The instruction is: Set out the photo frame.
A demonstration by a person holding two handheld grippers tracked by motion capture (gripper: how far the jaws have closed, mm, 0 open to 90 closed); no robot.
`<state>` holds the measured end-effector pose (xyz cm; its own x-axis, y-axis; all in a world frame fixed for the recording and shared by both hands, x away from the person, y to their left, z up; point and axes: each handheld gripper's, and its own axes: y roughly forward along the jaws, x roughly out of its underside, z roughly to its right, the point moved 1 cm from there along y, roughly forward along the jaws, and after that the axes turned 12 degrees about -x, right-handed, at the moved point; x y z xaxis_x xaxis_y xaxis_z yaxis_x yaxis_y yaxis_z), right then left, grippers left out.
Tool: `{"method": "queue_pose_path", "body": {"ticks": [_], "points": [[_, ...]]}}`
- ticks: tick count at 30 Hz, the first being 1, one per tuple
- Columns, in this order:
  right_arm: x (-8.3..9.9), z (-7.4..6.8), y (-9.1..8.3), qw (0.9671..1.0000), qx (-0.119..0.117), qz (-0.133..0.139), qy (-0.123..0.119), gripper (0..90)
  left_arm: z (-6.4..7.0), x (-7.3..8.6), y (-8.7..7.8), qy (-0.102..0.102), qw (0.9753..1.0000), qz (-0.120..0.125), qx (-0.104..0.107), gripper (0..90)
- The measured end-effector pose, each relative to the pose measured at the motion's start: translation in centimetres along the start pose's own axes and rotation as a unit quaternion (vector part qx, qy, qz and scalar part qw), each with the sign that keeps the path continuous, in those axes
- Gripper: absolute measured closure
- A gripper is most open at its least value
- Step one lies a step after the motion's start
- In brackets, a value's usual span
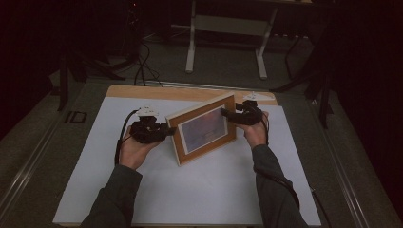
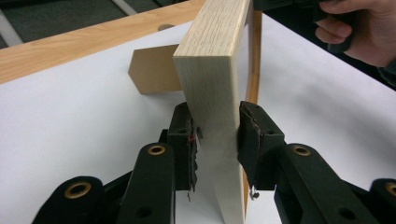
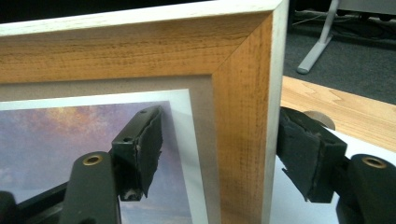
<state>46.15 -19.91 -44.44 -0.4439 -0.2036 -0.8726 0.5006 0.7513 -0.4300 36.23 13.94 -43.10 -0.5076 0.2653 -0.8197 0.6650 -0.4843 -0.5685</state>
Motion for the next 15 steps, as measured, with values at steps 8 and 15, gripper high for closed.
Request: {"method": "queue_pose_path", "body": {"ticks": [8,15], "points": [[0.1,0.2,-0.3,1.0,0.004,-0.004,0.007,43.6,-0.8,-0.4,0.5,-0.01,0.9997,0.001,-0.022,69.2],[0.2,0.3,-0.7,0.9997,0.019,-0.009,0.009,56.4,-1.4,-0.5,0.8,-0.023,0.9996,0.003,-0.014,69.8]]}}
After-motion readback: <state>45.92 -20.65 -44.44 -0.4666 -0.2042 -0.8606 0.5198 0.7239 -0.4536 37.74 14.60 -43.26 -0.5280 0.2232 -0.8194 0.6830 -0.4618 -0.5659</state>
